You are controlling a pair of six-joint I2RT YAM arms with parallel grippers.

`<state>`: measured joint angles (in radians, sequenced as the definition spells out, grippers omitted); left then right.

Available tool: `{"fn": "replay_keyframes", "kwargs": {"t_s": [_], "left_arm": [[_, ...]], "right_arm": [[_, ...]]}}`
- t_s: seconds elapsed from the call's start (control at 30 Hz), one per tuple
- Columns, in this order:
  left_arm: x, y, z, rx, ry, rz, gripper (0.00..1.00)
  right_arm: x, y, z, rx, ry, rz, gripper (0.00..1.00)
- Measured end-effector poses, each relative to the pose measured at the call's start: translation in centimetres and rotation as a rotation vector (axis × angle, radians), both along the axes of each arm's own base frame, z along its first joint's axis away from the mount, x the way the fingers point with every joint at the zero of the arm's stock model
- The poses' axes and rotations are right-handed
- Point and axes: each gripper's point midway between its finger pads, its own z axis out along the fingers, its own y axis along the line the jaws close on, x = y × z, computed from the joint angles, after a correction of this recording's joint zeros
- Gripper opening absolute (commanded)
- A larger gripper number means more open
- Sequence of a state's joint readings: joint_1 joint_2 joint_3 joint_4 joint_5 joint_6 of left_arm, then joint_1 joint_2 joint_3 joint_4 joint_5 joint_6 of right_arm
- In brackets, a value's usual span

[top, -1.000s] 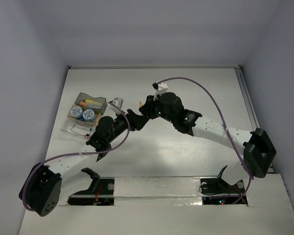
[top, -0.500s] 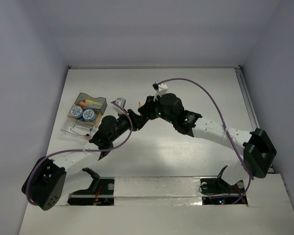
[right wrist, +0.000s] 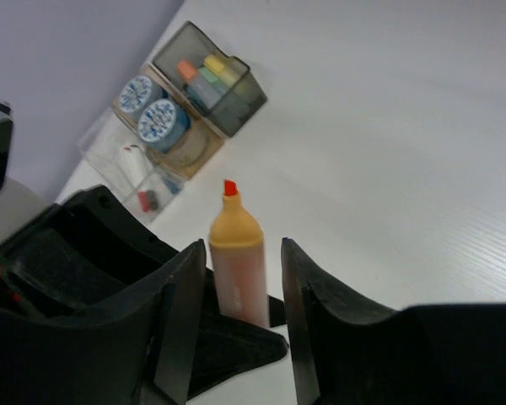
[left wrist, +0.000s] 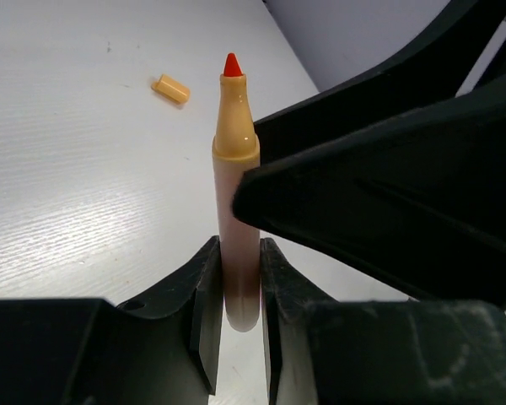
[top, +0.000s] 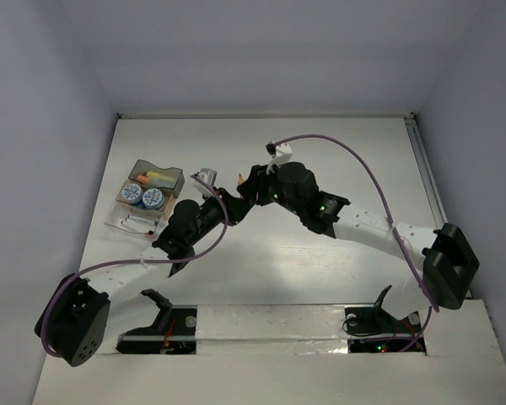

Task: Sort the stationery into containers
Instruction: Close the pen cap on the pen.

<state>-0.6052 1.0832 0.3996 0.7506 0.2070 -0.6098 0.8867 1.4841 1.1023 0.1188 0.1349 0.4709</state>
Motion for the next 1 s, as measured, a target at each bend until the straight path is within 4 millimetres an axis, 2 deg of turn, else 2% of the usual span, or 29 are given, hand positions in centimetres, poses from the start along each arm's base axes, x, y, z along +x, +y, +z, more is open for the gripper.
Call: {"fn": "replay_keyframes", "kwargs": {"t_s": [0.1,0.17,0.27,0.37,0.43,0.5,0.57,0.6,0.7,0.87,1.0], "left_arm": [[0.2,0.3,-0.1,0.013,-0.007,0.015,0.00],[0.2,0.5,-0.1,0.027,-0.016,0.025,0.00],[-0.1,0.8,0.1,0.046,-0.033,0.019,0.00],[-0.6,0.8,0.7,0.062,-0.067,-0.008,0.00],[-0.9,0.6,1.0,0.067,-0.086,-0.024,0.00],[-1.1,0.5,0.9,0.076,-0.095,-0.038,0.00],[-1.1,0.4,0.6,0.087,-0.096,-0.049,0.00],[-1.2,0.3,0.4,0.091,-0.094,-0.056,0.00],[-1.5,0.2,-0.1,0.097,-0.086,-0.068,0.00],[-1.8,0.3,-0.9,0.111,-0.077,-0.075,0.00],[-1.7,0.2,-1.2,0.116,-0.074,-0.076,0.00]], "right_arm": [[0.1,-1.0,0.2,-0.022,-0.017,-0.031,0.60],[0.5,-2.7,0.7,-0.041,-0.040,-0.073,0.61],[2.5,-7.2,1.9,-0.052,-0.070,-0.165,0.60],[6.1,-13.2,2.1,-0.075,-0.072,-0.286,0.57],[8.4,-16.5,0.6,-0.133,-0.028,-0.354,0.54],[10.3,-18.4,-1.6,-0.181,0.039,-0.389,0.55],[11.2,-19.1,-4.7,-0.216,0.127,-0.376,0.59],[11.2,-19.2,-6.3,-0.229,0.172,-0.364,0.69],[10.9,-18.5,-10.5,-0.247,0.290,-0.315,0.89],[10.9,-17.2,-15.3,-0.247,0.417,-0.280,0.91],[11.9,-16.5,-17.3,-0.214,0.457,-0.291,0.91]]}}
